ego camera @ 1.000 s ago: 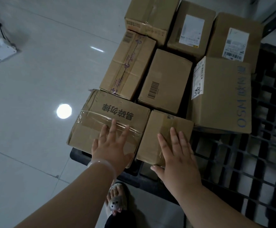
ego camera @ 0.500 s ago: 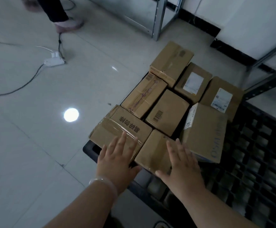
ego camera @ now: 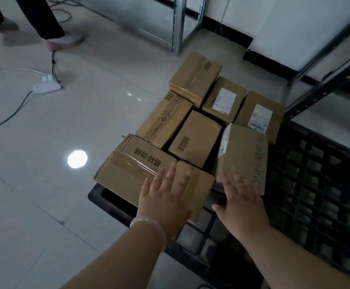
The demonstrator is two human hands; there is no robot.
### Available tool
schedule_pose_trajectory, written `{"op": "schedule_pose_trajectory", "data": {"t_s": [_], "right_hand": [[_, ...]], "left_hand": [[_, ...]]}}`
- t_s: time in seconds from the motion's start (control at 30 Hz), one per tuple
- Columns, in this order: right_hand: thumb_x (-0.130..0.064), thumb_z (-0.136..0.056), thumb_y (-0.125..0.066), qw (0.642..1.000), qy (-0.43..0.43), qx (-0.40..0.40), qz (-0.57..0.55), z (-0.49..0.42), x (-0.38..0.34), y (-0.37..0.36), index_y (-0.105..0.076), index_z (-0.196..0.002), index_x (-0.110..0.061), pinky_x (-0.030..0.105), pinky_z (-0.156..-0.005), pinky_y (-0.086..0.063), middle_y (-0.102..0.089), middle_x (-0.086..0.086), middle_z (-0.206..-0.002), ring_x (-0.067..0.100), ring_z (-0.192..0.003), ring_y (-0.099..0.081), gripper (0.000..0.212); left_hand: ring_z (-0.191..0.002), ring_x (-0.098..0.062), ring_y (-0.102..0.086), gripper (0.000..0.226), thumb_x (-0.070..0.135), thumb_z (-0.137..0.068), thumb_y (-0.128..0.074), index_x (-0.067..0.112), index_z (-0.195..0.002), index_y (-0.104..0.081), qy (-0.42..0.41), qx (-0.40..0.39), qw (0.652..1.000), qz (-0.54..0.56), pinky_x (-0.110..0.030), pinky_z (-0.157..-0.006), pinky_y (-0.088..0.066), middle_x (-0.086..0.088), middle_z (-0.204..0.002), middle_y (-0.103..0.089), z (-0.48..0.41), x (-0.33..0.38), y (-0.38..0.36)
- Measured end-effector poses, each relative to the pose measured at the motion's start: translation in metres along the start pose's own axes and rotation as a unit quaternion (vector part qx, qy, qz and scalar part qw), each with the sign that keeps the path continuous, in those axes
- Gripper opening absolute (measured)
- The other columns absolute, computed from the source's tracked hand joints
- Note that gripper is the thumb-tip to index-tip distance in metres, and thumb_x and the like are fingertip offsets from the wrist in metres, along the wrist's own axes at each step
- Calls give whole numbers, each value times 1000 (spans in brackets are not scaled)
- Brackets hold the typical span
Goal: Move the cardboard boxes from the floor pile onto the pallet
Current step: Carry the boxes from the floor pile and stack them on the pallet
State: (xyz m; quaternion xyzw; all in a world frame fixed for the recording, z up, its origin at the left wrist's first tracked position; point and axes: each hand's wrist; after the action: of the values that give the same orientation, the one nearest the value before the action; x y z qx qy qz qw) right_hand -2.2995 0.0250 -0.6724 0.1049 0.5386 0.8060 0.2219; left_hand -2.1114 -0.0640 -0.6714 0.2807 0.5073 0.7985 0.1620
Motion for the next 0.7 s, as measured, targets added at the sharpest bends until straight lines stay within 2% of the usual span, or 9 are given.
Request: {"op": "schedule_pose_trajectory", "data": {"t_s": [0.13, 0.2, 0.33, 0.43, 0.5, 0.6, 0.7], "right_hand": [[-59, -97, -39, 999, -4, 19, 36, -31, 33, -28, 19, -153, -37, 45, -121, -1, 23, -3, -163, 25, -151, 8, 84], [-59, -97, -39, 999, 11, 28, 44, -50, 47, -41, 17, -153, -38, 46, -120, 4, 23, -4, -163, 23, -151, 12, 82], [-57, -97, -41, 997, 37, 53, 36, -82, 63, -67, 2, -154, -44, 56, -118, 7, 16, -9, -164, 18, -150, 16, 73], [-53, -96, -45, 994, 50, 95, 19, -92, 70, -80, -11, -153, -47, 61, -118, -2, -4, -12, -165, 17, -152, 1, 67], [-50, -92, -55, 990, 59, 128, 18, -93, 72, -84, -27, -151, -44, 63, -116, -15, -22, -10, -163, 21, -150, -17, 65], [-46, -82, -71, 979, 58, 195, 13, -96, 74, -90, -49, -142, -37, 64, -106, -35, -48, -4, -150, 26, -138, -44, 64], [-49, -85, -66, 977, 43, 210, -2, -104, 71, -95, -47, -143, -39, 63, -108, -33, -47, -6, -150, 23, -140, -42, 61]], "left_hand": [[-148, -23, 18, 93, 68, -86, -46, 49, -143, 25, -43, -2, 999, -12, -50, -112, 15, 7, -159, 28, -30, 7, -47], [-148, -25, 19, 92, 69, -85, -46, 49, -145, 21, -62, 1, 998, -23, -52, -113, 15, 8, -158, 29, -50, 10, -70], [-145, -25, 26, 92, 79, -79, -39, 54, -142, 23, -100, 14, 995, -25, -55, -110, 21, 11, -153, 37, -94, 12, -102], [-144, -22, 30, 92, 85, -74, -31, 56, -141, 24, -127, 23, 990, -48, -56, -113, 19, 12, -153, 39, -117, 11, -116], [-144, -19, 29, 93, 87, -73, -29, 55, -142, 24, -136, 30, 988, -65, -56, -114, 16, 13, -156, 33, -123, 11, -121], [-145, -16, 24, 94, 87, -70, -29, 56, -142, 23, -137, 48, 987, -65, -54, -113, 18, 16, -159, 24, -127, 10, -123], [-145, -12, 24, 93, 87, -65, -28, 62, -137, 26, -136, 61, 987, -56, -50, -111, 21, 18, -159, 22, -125, 9, -125]]}}
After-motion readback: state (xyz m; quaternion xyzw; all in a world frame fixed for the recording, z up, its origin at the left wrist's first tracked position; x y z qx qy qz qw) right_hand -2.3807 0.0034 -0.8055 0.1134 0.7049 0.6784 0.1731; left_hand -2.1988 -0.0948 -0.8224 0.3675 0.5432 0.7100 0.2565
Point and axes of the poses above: each hand's wrist, its own z-axis away from the middle knuckle, its own y-axis out of the back of the hand, x = y × z
